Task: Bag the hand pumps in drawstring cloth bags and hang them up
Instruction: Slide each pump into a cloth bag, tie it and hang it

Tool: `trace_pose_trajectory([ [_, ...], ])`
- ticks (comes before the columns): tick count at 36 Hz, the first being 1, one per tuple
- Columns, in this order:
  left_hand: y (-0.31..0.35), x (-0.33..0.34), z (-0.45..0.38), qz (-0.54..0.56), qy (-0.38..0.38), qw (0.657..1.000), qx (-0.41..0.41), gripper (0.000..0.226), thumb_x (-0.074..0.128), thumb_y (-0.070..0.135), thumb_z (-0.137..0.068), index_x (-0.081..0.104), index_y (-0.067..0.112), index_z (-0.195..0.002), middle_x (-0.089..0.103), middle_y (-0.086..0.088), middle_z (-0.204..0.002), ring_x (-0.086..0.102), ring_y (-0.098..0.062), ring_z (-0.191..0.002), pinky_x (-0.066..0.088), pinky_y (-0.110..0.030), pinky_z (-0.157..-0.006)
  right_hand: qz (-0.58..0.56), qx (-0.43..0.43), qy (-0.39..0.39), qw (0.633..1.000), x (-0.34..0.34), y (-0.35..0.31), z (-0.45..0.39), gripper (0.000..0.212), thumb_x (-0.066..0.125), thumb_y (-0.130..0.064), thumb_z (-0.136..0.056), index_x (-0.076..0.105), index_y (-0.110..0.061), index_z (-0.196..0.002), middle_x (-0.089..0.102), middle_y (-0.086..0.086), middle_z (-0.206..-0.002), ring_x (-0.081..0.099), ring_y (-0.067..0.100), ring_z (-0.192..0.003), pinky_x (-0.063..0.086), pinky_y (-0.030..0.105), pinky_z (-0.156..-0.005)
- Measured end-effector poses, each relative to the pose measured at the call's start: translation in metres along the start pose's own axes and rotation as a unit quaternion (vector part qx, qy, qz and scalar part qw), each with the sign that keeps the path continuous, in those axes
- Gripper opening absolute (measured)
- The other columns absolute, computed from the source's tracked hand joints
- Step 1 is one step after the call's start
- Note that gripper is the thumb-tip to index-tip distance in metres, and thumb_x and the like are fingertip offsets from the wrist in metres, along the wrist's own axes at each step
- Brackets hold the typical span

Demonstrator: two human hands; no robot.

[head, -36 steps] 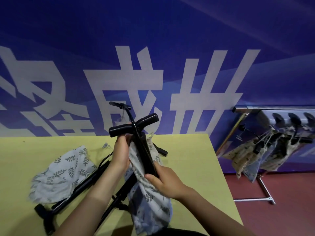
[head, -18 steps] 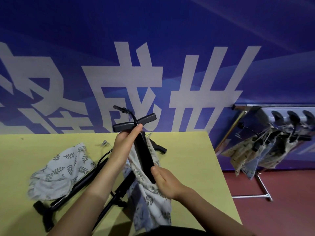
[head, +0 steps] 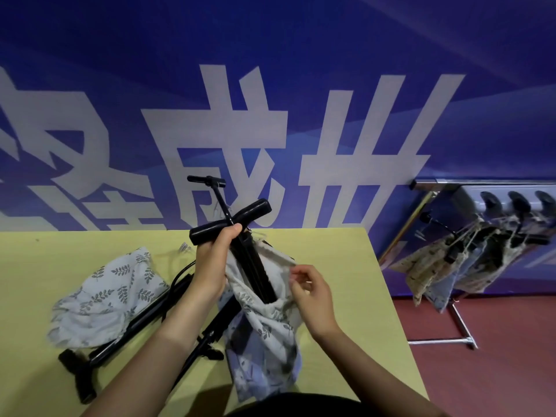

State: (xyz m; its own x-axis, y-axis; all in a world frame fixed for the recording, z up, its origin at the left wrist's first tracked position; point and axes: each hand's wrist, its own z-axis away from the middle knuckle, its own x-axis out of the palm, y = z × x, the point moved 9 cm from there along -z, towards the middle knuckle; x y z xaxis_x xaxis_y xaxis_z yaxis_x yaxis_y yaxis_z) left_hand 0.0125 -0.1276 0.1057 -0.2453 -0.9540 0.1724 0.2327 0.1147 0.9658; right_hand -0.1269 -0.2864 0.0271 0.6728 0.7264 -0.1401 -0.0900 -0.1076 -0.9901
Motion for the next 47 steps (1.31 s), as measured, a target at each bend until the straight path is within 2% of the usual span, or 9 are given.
trace_pose_trajectory([
  [4,-0.001,0.002,0.003,0.008,0.021,1.0,-0.003,0.004,0.065,0.022,-0.087,0.062,0.019,-0.086,0.064,0.007,-0.087,0.059,-0.005,-0.085,0.042,-0.021,-0.071,0.022,0.043,0.06,0.997,-0.025,0.019,-0.006,0.017,0.07,-0.012,-0.085,0.061,-0.023,-0.095,0.058,0.001,-0.088,0.054,0.008,-0.078,0.046,0.019,-0.072],
  [11,-0.004,0.009,0.006,0.02,0.004,1.0,-0.008,0.013,0.064,0.03,-0.089,0.067,0.019,-0.096,0.069,0.006,-0.095,0.064,-0.005,-0.089,0.047,-0.025,-0.079,0.08,0.189,-0.129,0.97,-0.001,0.035,0.003,0.046,0.057,-0.049,-0.091,0.055,-0.012,-0.065,0.057,0.003,-0.059,0.051,0.014,-0.052,0.039,0.026,-0.049],
  [16,-0.004,0.022,0.015,-0.02,-0.046,0.999,0.009,0.012,0.065,0.029,-0.088,0.066,0.021,-0.097,0.069,0.006,-0.099,0.063,-0.005,-0.095,0.047,-0.025,-0.085,0.087,0.23,-0.19,0.951,0.017,0.028,0.003,0.038,0.058,-0.032,-0.093,0.05,-0.013,-0.061,0.049,-0.005,-0.049,0.037,0.007,-0.039,0.026,0.021,-0.042],
  [20,-0.008,0.024,0.019,-0.071,-0.073,0.994,0.03,0.006,0.068,0.024,-0.087,0.068,0.021,-0.092,0.07,0.006,-0.091,0.066,-0.004,-0.09,0.047,-0.019,-0.078,0.12,0.207,-0.191,0.952,0.02,0.016,-0.004,0.025,0.052,-0.018,-0.094,0.055,-0.009,-0.071,0.059,0.006,-0.06,0.05,0.014,-0.05,0.039,0.022,-0.047],
  [26,-0.019,0.021,0.02,-0.173,-0.129,0.973,0.081,0.015,0.074,0.011,-0.082,0.065,0.021,-0.088,0.068,0.019,-0.078,0.064,0.002,-0.08,0.047,-0.008,-0.07,-0.182,0.217,-0.097,0.954,-0.002,-0.01,-0.026,0.032,0.039,-0.019,-0.102,0.058,0.006,-0.112,0.066,0.026,-0.108,0.065,0.036,-0.099,0.056,0.039,-0.081],
  [29,-0.017,0.028,0.025,-0.189,-0.145,0.966,0.096,0.019,0.074,0.006,-0.081,0.064,0.021,-0.085,0.067,0.013,-0.08,0.063,0.006,-0.076,0.047,-0.008,-0.07,-0.169,0.191,-0.121,0.959,-0.003,-0.031,-0.026,0.038,0.035,-0.019,-0.103,0.057,0.007,-0.119,0.067,0.025,-0.114,0.063,0.04,-0.108,0.052,0.049,-0.093],
  [32,-0.015,0.032,0.026,-0.196,-0.145,0.964,0.108,0.018,0.079,0.021,-0.076,0.065,0.028,-0.084,0.067,0.003,-0.091,0.064,0.002,-0.083,0.048,-0.013,-0.074,-0.184,0.181,-0.102,0.961,-0.001,-0.04,-0.022,0.036,0.035,-0.019,-0.104,0.059,0.004,-0.118,0.068,0.022,-0.112,0.065,0.035,-0.104,0.05,0.046,-0.093],
  [38,-0.015,0.039,0.035,-0.218,-0.161,0.953,0.136,0.015,0.077,0.012,-0.078,0.066,0.02,-0.085,0.064,0.001,-0.087,0.063,0.0,-0.08,0.043,-0.006,-0.07,-0.113,0.11,-0.003,0.987,-0.012,-0.049,-0.026,0.028,0.046,-0.033,-0.101,0.052,-0.007,-0.09,0.052,0.003,-0.062,0.045,0.008,-0.045,0.036,0.021,-0.043],
  [47,-0.028,0.047,0.042,-0.183,-0.209,0.956,0.096,0.044,0.078,0.008,-0.078,0.061,0.027,-0.114,0.064,0.015,-0.112,0.061,0.01,-0.099,0.047,-0.01,-0.079,-0.085,0.054,-0.082,0.992,0.001,-0.06,-0.022,0.03,0.066,-0.033,-0.089,0.058,-0.011,-0.07,0.055,0.001,-0.067,0.052,0.011,-0.065,0.041,0.022,-0.064],
])
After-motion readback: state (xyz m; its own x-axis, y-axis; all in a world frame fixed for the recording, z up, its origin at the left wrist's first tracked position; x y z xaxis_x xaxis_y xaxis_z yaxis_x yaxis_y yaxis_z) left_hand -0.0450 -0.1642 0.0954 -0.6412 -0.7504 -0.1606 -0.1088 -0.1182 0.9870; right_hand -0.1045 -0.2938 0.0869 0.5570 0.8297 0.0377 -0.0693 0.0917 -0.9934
